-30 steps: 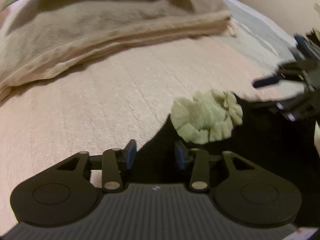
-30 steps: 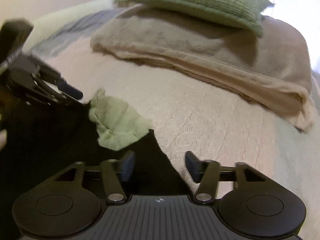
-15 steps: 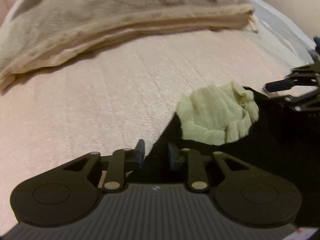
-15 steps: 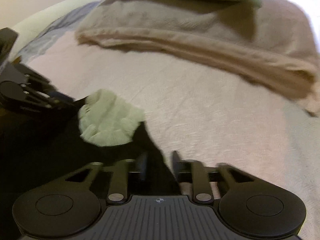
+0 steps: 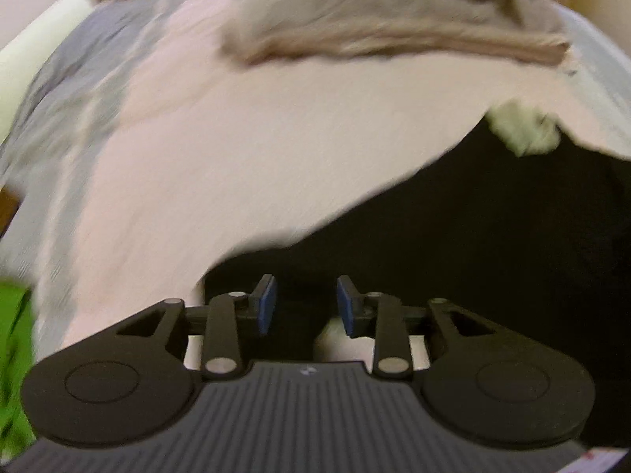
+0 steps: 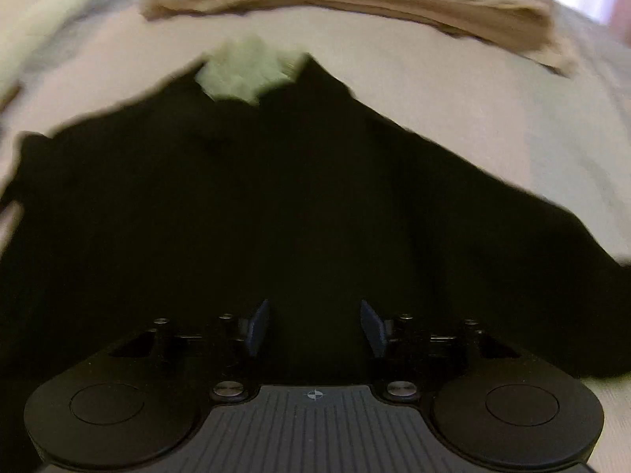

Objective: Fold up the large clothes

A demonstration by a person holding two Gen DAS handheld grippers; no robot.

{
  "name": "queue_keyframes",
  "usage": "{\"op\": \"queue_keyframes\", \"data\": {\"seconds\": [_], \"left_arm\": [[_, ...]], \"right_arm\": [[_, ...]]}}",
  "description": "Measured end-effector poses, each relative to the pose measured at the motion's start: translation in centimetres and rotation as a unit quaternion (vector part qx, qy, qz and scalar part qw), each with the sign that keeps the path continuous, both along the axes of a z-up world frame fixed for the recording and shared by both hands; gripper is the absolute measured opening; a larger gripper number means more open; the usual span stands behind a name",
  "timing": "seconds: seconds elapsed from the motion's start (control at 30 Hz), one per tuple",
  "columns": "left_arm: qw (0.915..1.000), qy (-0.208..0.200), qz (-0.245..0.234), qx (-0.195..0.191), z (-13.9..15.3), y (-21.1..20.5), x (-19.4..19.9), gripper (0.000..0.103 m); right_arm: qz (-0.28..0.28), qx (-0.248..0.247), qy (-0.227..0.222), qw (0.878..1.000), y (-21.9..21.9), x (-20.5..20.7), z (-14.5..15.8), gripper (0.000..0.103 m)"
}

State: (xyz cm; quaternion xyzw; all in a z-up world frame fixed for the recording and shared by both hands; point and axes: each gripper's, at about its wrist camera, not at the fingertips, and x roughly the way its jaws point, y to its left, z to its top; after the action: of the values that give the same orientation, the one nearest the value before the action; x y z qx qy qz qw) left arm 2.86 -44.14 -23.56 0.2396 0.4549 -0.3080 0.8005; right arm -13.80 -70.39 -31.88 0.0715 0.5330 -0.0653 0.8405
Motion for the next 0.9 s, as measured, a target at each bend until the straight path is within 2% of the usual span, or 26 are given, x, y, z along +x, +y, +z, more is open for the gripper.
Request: {"op": "queue_keyframes", "data": {"seconds": [0.07, 0.17, 0.27, 0.4, 0.53, 0.6, 0.63, 0.67, 0.7, 0.73, 0.83, 0.9], "left_arm": [[0.9996, 0.008, 0.017, 0.019, -0.2, 4.5, -0.5, 0.034], [0.9991, 0.030, 0.022, 0.019, -0.9, 9.5, -1.0, 0.047], [0.9975, 0.070, 0.010, -0.004, -2.3, 13.0, -1.1, 0.050], [0.9935, 0.108, 0.003, -0.036, -4.5, 15.5, -0.3, 0.051], [0.9813, 0.174, 0.022, -0.080, -7.2, 16.7, 1.8, 0.051], [0.9746, 0.200, 0.029, -0.097, -8.2, 16.8, 2.6, 0.046], [0.9709, 0.210, 0.026, -0.112, -8.4, 16.8, 2.8, 0.033], [0.9675, 0.223, 0.015, -0.118, -8.5, 16.5, 2.9, 0.027], [0.9664, 0.228, 0.004, -0.118, -8.6, 16.4, 2.8, 0.013], [0.9664, 0.229, -0.009, -0.118, -8.5, 16.2, 2.7, 0.006], [0.9723, 0.200, -0.037, -0.114, -6.6, 16.7, 2.9, 0.005], [0.9809, 0.160, -0.048, -0.100, -4.4, 18.1, 4.1, 0.005]], "right_arm": [[-0.020, -0.001, -0.004, 1.000, 1.8, -0.5, 1.4, 0.053], [-0.026, -0.015, -0.028, 0.999, 6.1, -0.9, 4.0, 0.056], [-0.032, -0.017, -0.048, 0.998, 11.6, -0.9, 6.0, 0.057], [-0.036, 0.005, -0.046, 0.998, 20.2, -0.4, 6.3, 0.058], [-0.014, 0.027, -0.028, 0.999, 28.0, 1.0, 5.2, 0.059], [0.002, 0.028, -0.022, 0.999, 31.3, 1.9, 4.5, 0.059], [0.009, 0.026, -0.017, 0.999, 32.7, 2.3, 4.2, 0.059], [0.014, 0.026, -0.013, 0.999, 33.5, 2.6, 4.1, 0.059], [0.017, 0.026, -0.010, 0.999, 34.2, 3.0, 3.9, 0.059], [0.019, 0.027, -0.007, 0.999, 34.8, 3.3, 3.8, 0.059], [0.027, 0.023, -0.005, 0.999, 35.5, 4.3, 3.9, 0.059], [0.024, 0.017, -0.009, 1.000, 35.6, 4.5, 4.6, 0.059]]}}
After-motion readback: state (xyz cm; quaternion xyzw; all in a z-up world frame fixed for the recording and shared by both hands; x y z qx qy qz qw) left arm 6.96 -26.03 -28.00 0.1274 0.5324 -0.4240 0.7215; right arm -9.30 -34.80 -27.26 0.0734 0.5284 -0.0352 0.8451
